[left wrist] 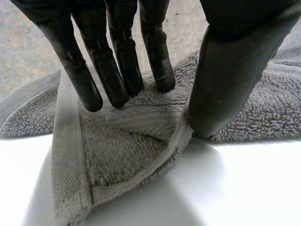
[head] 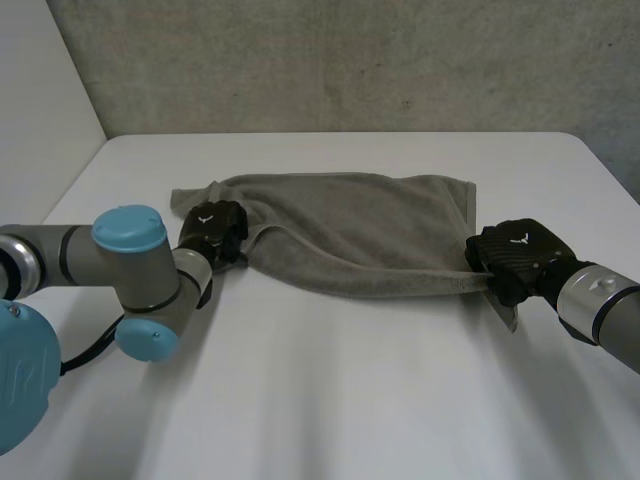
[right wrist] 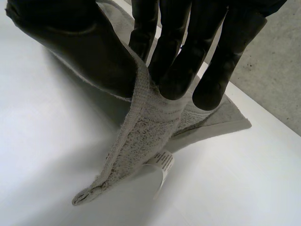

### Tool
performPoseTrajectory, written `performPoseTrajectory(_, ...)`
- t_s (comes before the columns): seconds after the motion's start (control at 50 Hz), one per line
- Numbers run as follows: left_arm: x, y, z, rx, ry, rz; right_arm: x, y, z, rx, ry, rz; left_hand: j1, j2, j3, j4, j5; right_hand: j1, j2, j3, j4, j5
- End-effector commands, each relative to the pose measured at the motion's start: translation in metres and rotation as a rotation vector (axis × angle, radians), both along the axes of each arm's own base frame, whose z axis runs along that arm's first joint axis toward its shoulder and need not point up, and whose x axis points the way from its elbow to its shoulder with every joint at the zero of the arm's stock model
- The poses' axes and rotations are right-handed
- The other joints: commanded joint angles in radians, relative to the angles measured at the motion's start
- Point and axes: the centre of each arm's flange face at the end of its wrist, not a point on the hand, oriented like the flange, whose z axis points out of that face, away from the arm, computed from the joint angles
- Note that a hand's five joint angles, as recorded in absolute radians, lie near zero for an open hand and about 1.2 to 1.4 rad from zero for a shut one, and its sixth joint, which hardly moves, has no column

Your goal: Fold the towel.

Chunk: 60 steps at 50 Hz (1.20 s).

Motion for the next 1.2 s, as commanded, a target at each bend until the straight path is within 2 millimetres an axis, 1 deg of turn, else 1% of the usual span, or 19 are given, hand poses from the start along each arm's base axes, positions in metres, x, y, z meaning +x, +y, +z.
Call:
performPoseTrajectory(0.02,-0.001,-0.004,-0.003,0.000,0.000,-0.001,0.000,0.000,0.000,-0.001,0.000,0.000,-0.007,-0.016,-0.018,-0.020,-0.002,0.067,0.084,0.077,0.064,0.056)
performPoseTrajectory(0.08,-0.001,-0.004,-0.004,0.012,-0.005,-0.001,0.000,0.000,0.000,-0.001,0.000,0.000,0.025,0.016,0.014,0.013,0.030,0.067,0.084,0.077,0.064,0.056)
performPoseTrajectory(0.16,-0.002,-0.005,-0.003,0.023,-0.017,-0.001,0.000,0.000,0.001,-0.003,0.000,0.000,0.595,0.586,0.584,0.582,0.600,0.067,0.084,0.077,0.064,0.056)
performPoseTrajectory(0.3,0.003,-0.010,0.011,-0.013,-0.089,-0.002,-0.001,-0.007,0.013,-0.035,-0.010,-0.010,0.597,0.588,0.586,0.585,0.602,0.067,0.084,0.077,0.064,0.056)
performPoseTrajectory(0.38,0.023,-0.021,0.059,-0.098,-0.087,0.046,0.000,-0.013,0.022,-0.064,-0.018,-0.016,0.597,0.588,0.586,0.585,0.602,0.067,0.084,0.077,0.064,0.056)
performPoseTrajectory(0.4,0.023,-0.021,0.059,-0.098,-0.087,0.047,-0.001,-0.015,0.029,-0.082,-0.022,-0.020,0.597,0.588,0.586,0.585,0.602,0.067,0.084,0.077,0.064,0.056)
performPoseTrajectory(0.44,0.040,-0.026,0.095,-0.160,-0.074,0.083,-0.001,-0.016,0.042,-0.117,-0.026,-0.023,0.597,0.588,0.586,0.585,0.602,0.067,0.084,0.077,0.064,0.056)
performPoseTrajectory(0.46,0.040,-0.026,0.095,-0.160,-0.074,0.083,0.000,-0.016,0.055,-0.151,-0.031,-0.023,0.597,0.588,0.586,0.585,0.602,0.067,0.084,0.077,0.064,0.056)
performPoseTrajectory(0.5,0.054,-0.021,0.134,-0.224,-0.053,0.107,0.000,-0.014,0.069,-0.179,-0.034,-0.021,0.597,0.588,0.586,0.585,0.602,0.067,0.084,0.077,0.064,0.056)
performPoseTrajectory(0.64,0.081,0.000,0.200,-0.348,-0.028,0.147,0.000,-0.005,0.130,-0.258,-0.058,-0.020,0.597,0.588,0.586,0.585,0.602,0.067,0.084,0.077,0.064,0.056)
performPoseTrajectory(0.66,0.081,0.000,0.200,-0.348,-0.028,0.147,0.000,-0.005,0.130,-0.258,-0.058,-0.020,0.597,0.588,0.586,0.585,0.602,0.067,0.084,0.077,0.064,0.056)
performPoseTrajectory(0.7,0.081,0.018,0.221,-0.390,-0.015,0.091,-0.003,0.004,0.162,-0.313,-0.080,-0.032,0.597,0.588,0.586,0.585,0.602,0.067,0.084,0.077,0.064,0.056)
performPoseTrajectory(0.84,0.090,0.022,0.221,-0.387,-0.022,0.012,-0.004,0.006,0.188,-0.337,-0.085,-0.035,0.597,0.588,0.586,0.585,0.602,0.067,0.084,0.077,0.064,0.056)
performPoseTrajectory(0.9,0.087,0.017,0.208,-0.347,-0.028,-0.011,-0.001,-0.005,0.180,-0.280,-0.066,-0.029,0.597,0.588,0.586,0.585,0.602,0.067,0.084,0.077,0.064,0.056)
performPoseTrajectory(0.94,0.085,0.002,0.178,-0.273,-0.047,-0.016,0.007,-0.025,0.163,-0.228,-0.025,-0.005,0.597,0.588,0.586,0.585,0.602,0.067,0.084,0.077,0.064,0.056)
performPoseTrajectory(1.0,0.084,-0.006,0.168,-0.258,-0.069,-0.020,0.021,-0.038,0.149,-0.224,0.039,0.021,0.597,0.588,0.586,0.585,0.602,0.067,0.084,0.077,0.064,0.056)
performPoseTrajectory(1.08,0.076,-0.034,0.141,-0.261,-0.158,-0.030,0.033,-0.055,0.132,-0.241,0.113,0.015,0.597,0.588,0.586,0.585,0.602,0.067,0.084,0.077,0.064,0.056)
performPoseTrajectory(1.16,0.072,-0.058,0.144,-0.322,-0.169,-0.020,0.056,-0.079,0.122,-0.345,0.176,0.014,0.597,0.588,0.586,0.585,0.602,0.067,0.084,0.077,0.064,0.056)
performPoseTrajectory(1.2,0.064,-0.074,0.165,-0.424,-0.149,-0.021,0.064,-0.089,0.128,-0.421,0.165,0.005,0.597,0.588,0.586,0.585,0.602,0.067,0.084,0.077,0.064,0.056)
